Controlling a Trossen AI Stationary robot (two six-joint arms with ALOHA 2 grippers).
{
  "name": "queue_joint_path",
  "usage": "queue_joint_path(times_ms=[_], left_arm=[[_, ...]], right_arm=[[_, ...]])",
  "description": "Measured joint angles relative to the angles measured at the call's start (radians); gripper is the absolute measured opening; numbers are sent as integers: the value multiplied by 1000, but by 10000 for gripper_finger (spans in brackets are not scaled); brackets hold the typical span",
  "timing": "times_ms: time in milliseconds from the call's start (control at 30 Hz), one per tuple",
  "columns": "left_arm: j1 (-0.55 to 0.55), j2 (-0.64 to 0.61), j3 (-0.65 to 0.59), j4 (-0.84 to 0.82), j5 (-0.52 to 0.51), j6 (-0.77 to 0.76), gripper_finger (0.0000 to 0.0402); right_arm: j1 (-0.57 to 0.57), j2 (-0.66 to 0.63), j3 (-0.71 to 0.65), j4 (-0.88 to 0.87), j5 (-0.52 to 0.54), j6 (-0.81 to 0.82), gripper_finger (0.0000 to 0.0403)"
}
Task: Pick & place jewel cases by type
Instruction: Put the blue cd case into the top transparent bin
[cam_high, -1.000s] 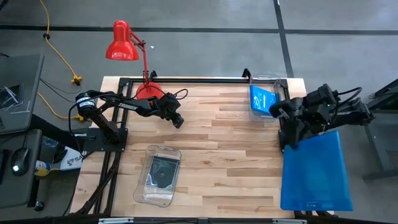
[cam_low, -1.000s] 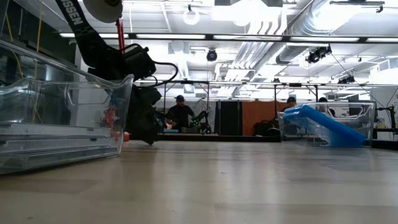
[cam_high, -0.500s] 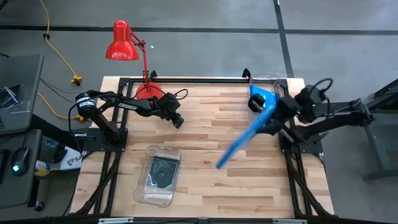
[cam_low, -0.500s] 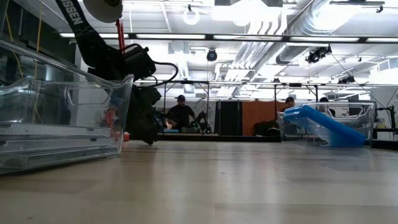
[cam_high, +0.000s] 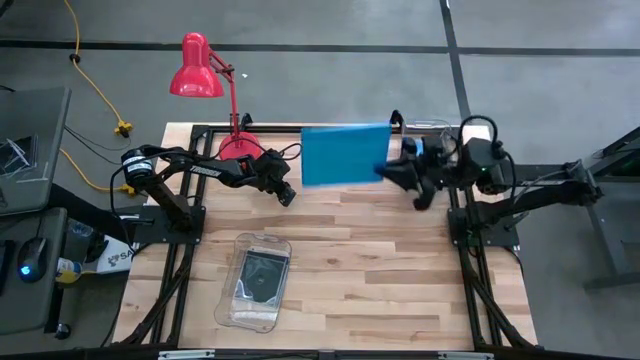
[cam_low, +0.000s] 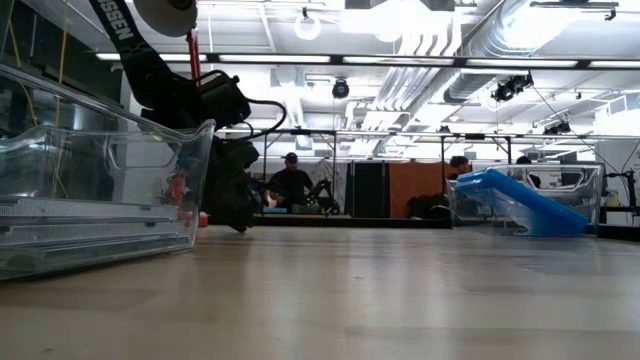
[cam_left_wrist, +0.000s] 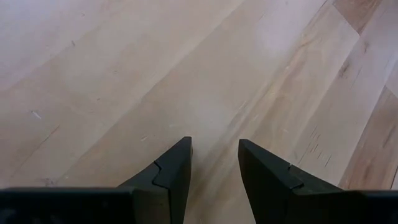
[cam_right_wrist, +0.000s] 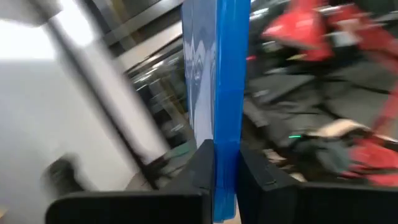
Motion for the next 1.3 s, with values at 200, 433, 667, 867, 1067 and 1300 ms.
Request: queue_joint_path(times_ms=[200,433,667,867,1067,1300], left_arm=[[0,0,0,0,0,0,133],[0,0,0,0,5,-1,133],[0,0,0,-2,13,-1,133],[0,0,0,-3,16,0,133],[0,0,0,-3,16,0,133],[1,3,-6,178,215,-13,133]], right_arm=[[-3,-1,0,-83,288,98,16],[-3,-2,0,-238,599,196,16],[-11,-16,0,-319,678,239,16],[-11,-12,34,-348,678,212,16],[-11,1,145,-565,726,212,16],[-11,35,263,-822,741,245,16]])
